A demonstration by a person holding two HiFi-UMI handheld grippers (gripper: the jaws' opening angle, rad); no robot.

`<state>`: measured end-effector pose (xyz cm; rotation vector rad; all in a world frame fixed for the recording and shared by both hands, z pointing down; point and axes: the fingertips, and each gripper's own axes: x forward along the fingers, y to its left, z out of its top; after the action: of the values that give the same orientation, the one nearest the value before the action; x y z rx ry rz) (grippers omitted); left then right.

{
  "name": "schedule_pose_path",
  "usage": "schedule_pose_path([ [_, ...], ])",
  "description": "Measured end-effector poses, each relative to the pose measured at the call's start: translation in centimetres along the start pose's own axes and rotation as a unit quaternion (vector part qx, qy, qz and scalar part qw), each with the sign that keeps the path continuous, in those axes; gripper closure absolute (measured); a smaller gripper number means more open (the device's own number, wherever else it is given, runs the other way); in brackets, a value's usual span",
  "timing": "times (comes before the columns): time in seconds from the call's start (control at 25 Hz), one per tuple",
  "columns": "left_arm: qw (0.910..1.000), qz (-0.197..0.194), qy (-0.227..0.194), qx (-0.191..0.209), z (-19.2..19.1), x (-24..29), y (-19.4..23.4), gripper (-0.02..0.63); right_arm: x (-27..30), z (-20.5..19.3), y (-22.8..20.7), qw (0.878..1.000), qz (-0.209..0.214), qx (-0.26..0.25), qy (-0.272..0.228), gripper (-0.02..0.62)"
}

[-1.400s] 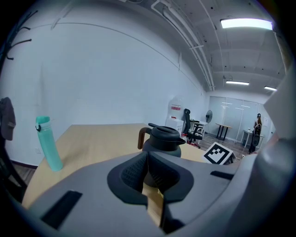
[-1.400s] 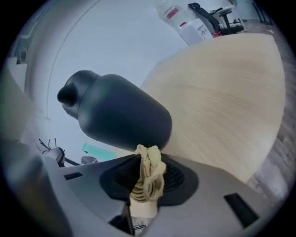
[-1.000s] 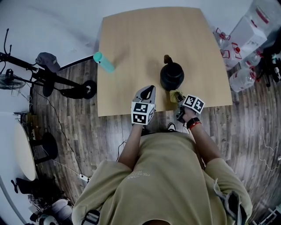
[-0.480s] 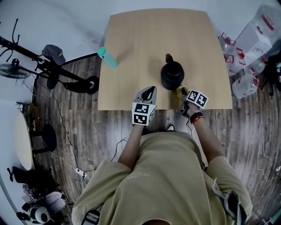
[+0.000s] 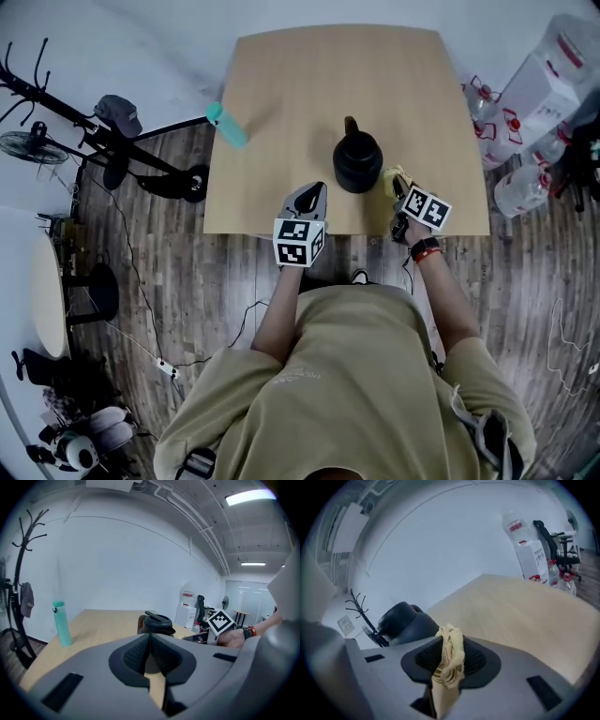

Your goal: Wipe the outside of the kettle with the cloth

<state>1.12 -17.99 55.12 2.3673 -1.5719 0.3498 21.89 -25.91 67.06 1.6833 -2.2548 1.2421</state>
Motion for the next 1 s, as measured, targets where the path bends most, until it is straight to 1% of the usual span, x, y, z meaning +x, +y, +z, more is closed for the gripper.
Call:
schedule_pose_path([
  [0.16,0.9996,0.002,-0.027,0.007,2.5,0.5,-1.0,0.581,-2.2,4.3,2.0,0.996,0.018,-0.083,-0.043,0.479],
  [0.28,0.9988,-0.001,-0.045,0.017,4.7,0.5,-1.3,0.581,-4.5,7.5,5.0,0.986,0.031,-0.136,-0.09,0.479],
  [0.44,0.997,-0.007,-0.074,0.022,8.0,0.3,-1.6,0.581,-8.0,11.4,9.3,0.972,0.049,-0.173,-0.153,0.482],
  [0.56,0.9949,-0.009,-0.096,0.027,10.6,0.2,-2.3,0.581,-10.3,13.4,11.9,0.959,0.06,-0.206,-0.187,0.483],
  [0.72,0.9922,-0.006,-0.121,0.03,13.2,0.0,-3.0,0.581,-12.5,14.9,14.1,0.94,0.038,-0.269,-0.208,0.483],
  [0.88,0.9906,0.003,-0.133,0.029,14.7,-0.2,-3.2,0.581,-13.4,14.7,15.4,0.93,0.025,-0.31,-0.198,0.488],
  [1.0,0.9909,0.02,-0.131,0.027,14.7,-0.3,-2.9,0.581,-13.7,14.4,15.9,0.927,0.022,-0.317,-0.2,0.489],
])
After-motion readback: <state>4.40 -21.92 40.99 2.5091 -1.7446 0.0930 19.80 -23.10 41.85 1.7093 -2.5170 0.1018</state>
